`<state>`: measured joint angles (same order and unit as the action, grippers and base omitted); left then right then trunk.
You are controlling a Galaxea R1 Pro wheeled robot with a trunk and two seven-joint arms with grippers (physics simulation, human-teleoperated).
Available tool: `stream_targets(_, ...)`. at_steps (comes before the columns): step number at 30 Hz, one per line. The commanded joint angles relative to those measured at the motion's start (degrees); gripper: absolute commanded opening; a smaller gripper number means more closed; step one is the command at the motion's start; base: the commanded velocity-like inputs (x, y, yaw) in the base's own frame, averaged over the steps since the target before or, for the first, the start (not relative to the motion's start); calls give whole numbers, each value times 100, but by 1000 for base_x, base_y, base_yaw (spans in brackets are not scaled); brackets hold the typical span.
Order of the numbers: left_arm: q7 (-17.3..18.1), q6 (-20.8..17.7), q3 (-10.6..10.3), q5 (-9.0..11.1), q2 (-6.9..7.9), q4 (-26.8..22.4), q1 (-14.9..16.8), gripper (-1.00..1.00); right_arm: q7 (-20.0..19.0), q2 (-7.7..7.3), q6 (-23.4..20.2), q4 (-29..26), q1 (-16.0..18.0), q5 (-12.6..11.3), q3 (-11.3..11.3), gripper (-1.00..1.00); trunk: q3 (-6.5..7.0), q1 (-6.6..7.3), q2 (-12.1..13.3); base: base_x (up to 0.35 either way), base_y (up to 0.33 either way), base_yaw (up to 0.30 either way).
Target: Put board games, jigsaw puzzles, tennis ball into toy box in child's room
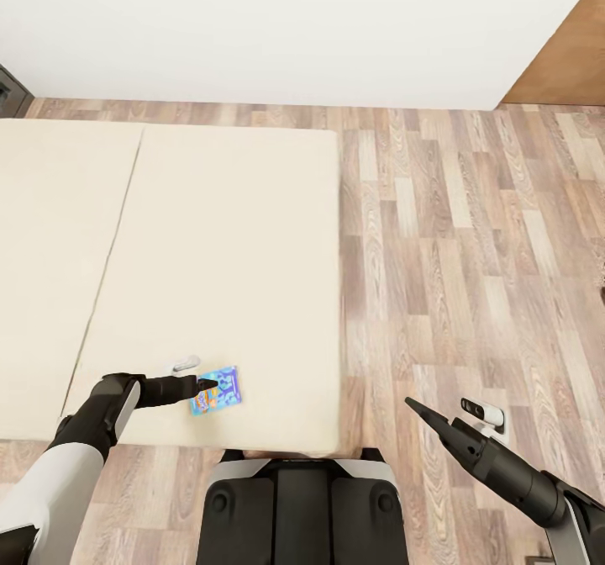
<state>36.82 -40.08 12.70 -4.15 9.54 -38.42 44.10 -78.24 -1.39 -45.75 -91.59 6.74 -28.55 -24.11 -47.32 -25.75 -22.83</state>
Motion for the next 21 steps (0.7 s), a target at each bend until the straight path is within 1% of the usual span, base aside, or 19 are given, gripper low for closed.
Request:
stream_targets(1, 45, -39, 29, -42, -5, -8, 2, 100, -7, -2, -50, 1, 2, -16, 0, 100, -6, -3, -9, 0, -214, 0)
stream_targets(8, 45, -37, 24, -42, -5, -8, 1, 100, -2, -2, -52, 1, 2, -17, -2, 100, -6, -3, -9, 0, -124, 0)
stream_targets(13, 45, -40, 24, -42, -5, -8, 2, 100, -5, -2, -53, 1, 2, -17, 1, 100, -6, -3, -9, 0, -214, 0)
stream_targets(18, 46, -38, 27, -42, -5, -8, 2, 100, -7, -2, -50, 1, 2, -18, -2, 100, -6, -3, -9, 0, -107, 0)
stream_targets(21, 45, -42, 27, -42, -6, -8, 2, 100, -7, -2, -52, 1, 2, -17, -4, 100, -6, -3, -9, 0, -189, 0)
